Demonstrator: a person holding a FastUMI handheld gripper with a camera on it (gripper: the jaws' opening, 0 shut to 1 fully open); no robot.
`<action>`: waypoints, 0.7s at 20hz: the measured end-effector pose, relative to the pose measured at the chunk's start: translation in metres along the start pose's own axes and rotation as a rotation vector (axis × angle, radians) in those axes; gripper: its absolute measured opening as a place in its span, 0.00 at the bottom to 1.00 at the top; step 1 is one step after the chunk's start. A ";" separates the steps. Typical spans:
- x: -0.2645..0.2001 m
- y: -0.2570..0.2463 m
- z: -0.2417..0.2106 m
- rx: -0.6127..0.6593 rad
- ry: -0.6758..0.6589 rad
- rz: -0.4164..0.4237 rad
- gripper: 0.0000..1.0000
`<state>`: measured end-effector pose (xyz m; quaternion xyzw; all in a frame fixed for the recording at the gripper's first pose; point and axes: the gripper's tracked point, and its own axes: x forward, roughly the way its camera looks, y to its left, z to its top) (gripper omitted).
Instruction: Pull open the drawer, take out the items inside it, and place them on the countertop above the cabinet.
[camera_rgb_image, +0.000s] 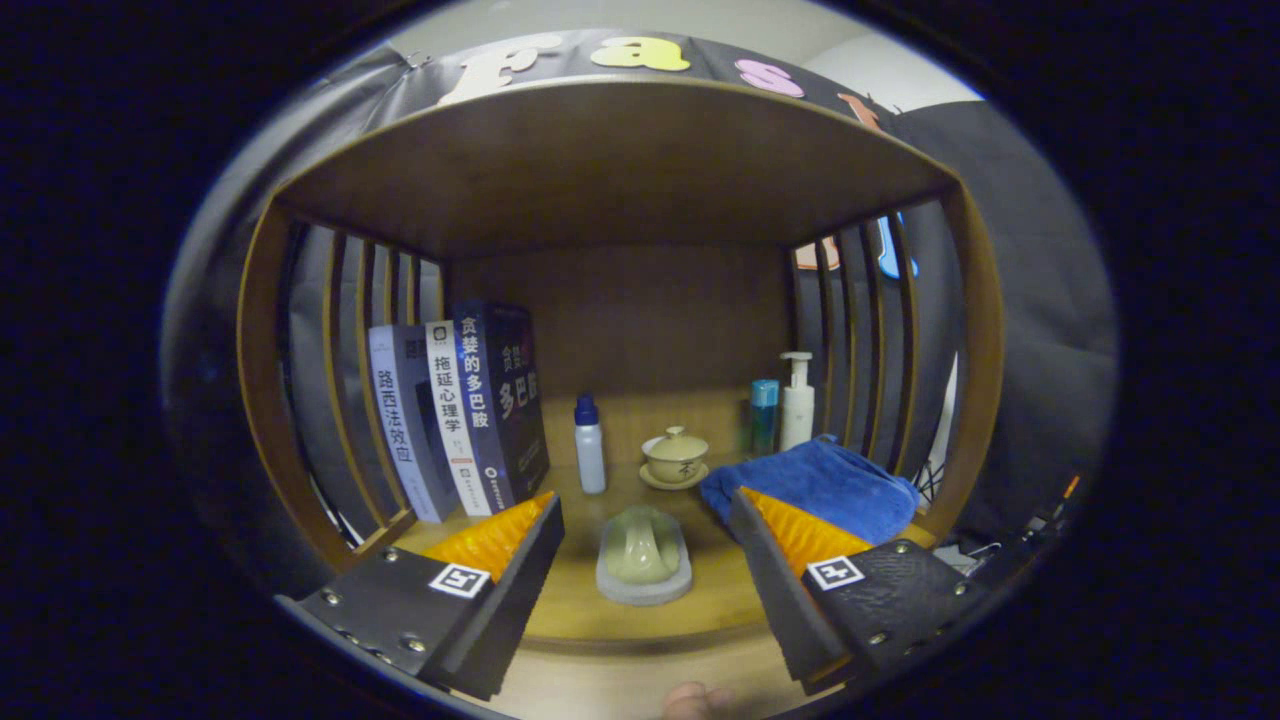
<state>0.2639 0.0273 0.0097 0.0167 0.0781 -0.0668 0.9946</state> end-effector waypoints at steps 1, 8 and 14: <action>-0.013 -0.001 0.004 0.014 0.002 0.013 0.99; -0.111 -0.017 0.013 0.002 0.002 0.072 0.99; -0.179 -0.040 -0.007 -0.077 -0.027 0.083 1.00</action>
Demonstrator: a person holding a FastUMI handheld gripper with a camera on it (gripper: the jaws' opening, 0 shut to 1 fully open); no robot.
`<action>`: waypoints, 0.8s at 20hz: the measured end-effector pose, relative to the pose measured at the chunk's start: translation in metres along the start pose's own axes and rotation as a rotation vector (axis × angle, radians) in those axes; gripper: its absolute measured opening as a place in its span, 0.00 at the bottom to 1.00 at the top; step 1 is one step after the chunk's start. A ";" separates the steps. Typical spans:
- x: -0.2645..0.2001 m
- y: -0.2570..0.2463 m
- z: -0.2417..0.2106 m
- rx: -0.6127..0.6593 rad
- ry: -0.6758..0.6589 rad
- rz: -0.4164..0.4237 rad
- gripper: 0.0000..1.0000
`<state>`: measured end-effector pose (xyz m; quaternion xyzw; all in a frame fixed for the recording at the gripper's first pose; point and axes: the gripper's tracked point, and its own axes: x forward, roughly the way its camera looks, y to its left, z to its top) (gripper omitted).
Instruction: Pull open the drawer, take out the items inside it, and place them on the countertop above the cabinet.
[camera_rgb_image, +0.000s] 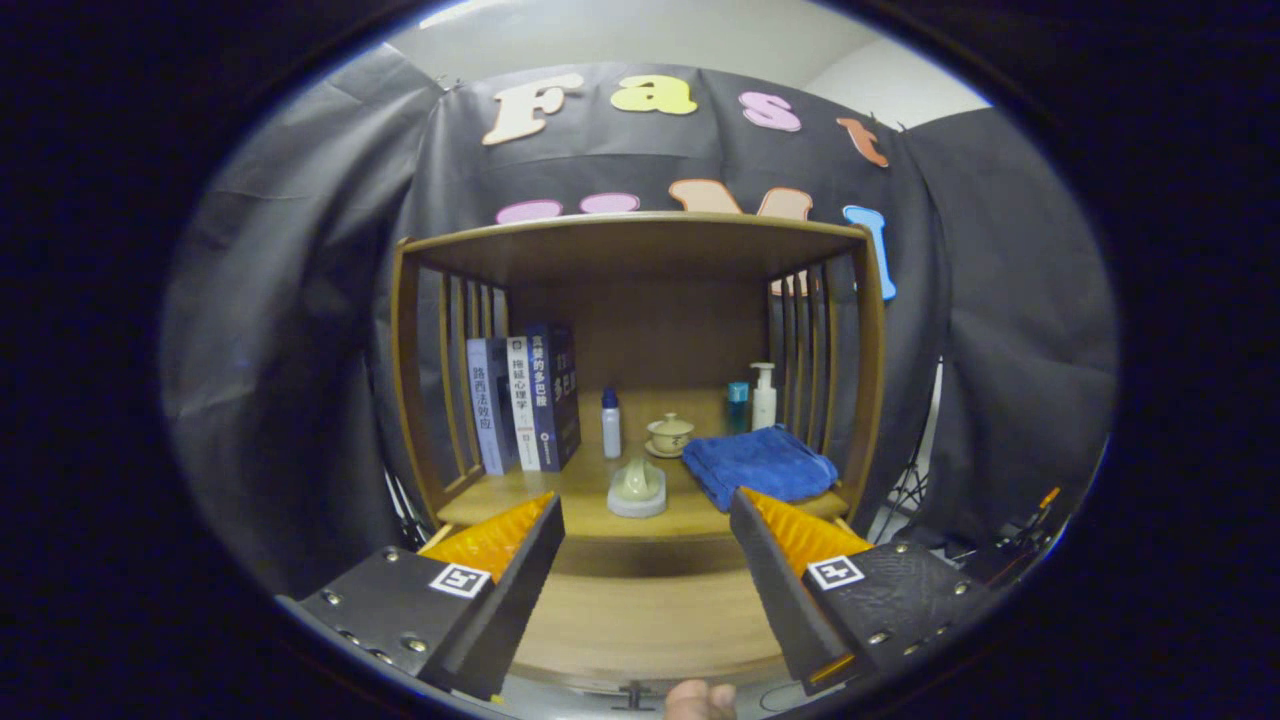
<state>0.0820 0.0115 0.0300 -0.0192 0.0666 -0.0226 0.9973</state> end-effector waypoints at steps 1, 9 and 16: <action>-0.010 0.000 -0.003 -0.022 0.000 0.013 0.99; -0.050 0.016 -0.069 -0.062 -0.020 0.103 0.99; -0.054 0.016 -0.150 -0.198 -0.047 0.061 0.99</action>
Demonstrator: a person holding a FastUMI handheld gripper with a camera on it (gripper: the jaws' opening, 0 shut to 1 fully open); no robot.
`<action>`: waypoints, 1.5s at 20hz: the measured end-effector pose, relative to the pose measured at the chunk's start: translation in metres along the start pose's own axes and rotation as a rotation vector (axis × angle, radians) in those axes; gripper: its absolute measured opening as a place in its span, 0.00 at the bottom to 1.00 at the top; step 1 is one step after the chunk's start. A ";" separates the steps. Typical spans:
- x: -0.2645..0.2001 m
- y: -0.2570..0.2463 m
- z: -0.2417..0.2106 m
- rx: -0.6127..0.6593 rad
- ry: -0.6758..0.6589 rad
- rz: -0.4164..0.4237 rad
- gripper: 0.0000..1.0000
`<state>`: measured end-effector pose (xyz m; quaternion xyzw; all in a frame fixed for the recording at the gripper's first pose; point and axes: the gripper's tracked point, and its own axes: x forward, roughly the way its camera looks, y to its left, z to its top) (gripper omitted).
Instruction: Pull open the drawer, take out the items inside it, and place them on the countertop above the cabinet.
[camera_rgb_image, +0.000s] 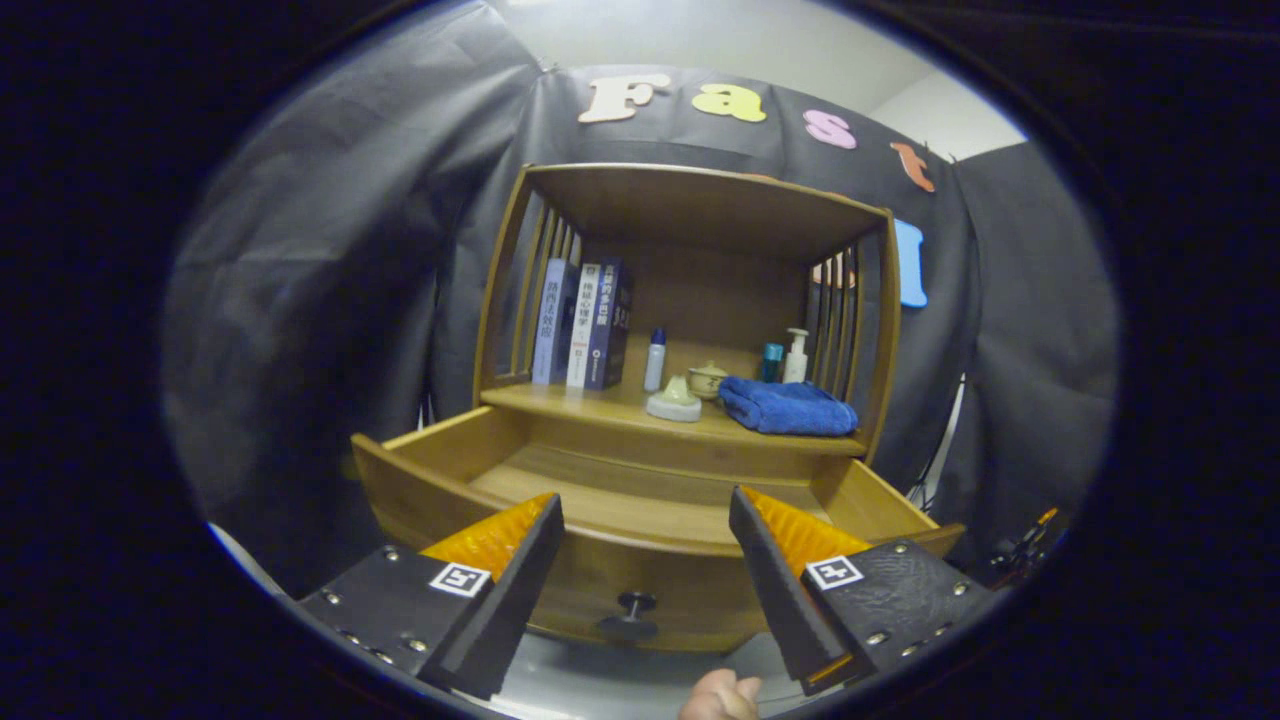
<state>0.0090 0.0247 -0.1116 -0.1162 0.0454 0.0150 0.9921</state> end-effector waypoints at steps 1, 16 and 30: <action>-0.003 -0.001 -0.011 -0.019 -0.001 -0.027 0.99; 0.013 0.011 -0.097 0.177 0.153 -0.108 0.99; 0.098 0.018 -0.100 0.147 0.145 -0.070 0.99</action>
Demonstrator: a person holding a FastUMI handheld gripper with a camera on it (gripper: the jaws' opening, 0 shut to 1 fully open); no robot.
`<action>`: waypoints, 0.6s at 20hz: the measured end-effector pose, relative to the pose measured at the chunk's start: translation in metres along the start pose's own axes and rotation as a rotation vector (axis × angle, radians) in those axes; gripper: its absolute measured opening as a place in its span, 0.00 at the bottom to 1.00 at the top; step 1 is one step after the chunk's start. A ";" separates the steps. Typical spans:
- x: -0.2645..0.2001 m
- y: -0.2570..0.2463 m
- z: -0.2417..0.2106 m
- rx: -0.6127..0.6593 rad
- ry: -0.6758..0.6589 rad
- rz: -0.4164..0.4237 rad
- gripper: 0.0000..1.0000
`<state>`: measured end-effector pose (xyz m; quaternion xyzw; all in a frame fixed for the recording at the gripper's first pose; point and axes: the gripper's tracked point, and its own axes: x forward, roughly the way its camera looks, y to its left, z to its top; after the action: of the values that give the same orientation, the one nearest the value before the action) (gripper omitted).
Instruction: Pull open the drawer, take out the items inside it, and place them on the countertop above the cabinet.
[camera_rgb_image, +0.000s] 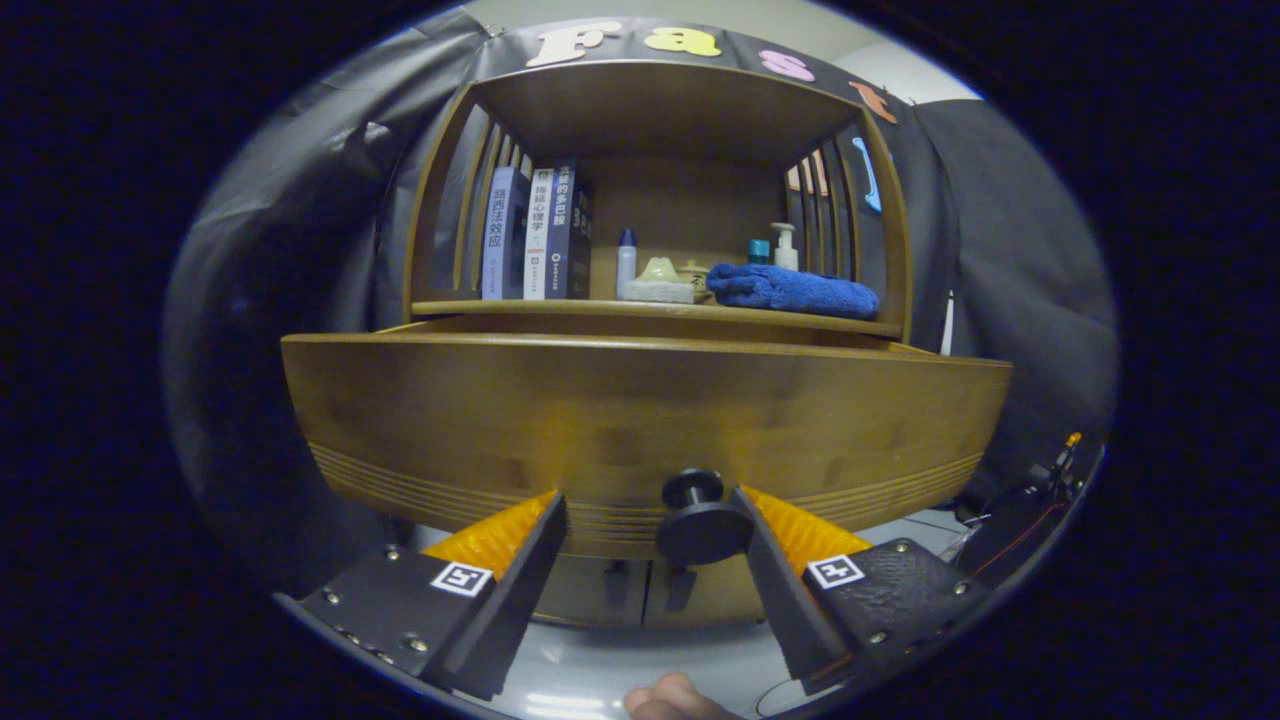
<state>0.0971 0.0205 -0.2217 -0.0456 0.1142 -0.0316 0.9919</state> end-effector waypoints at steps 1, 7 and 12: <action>0.007 0.001 0.005 0.000 -0.016 -0.001 0.99; 0.061 0.008 0.012 0.028 -0.016 -0.010 0.99; 0.094 0.010 0.019 0.029 -0.034 -0.013 0.99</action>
<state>0.1927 0.0250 -0.2255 -0.0326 0.0964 -0.0391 0.9940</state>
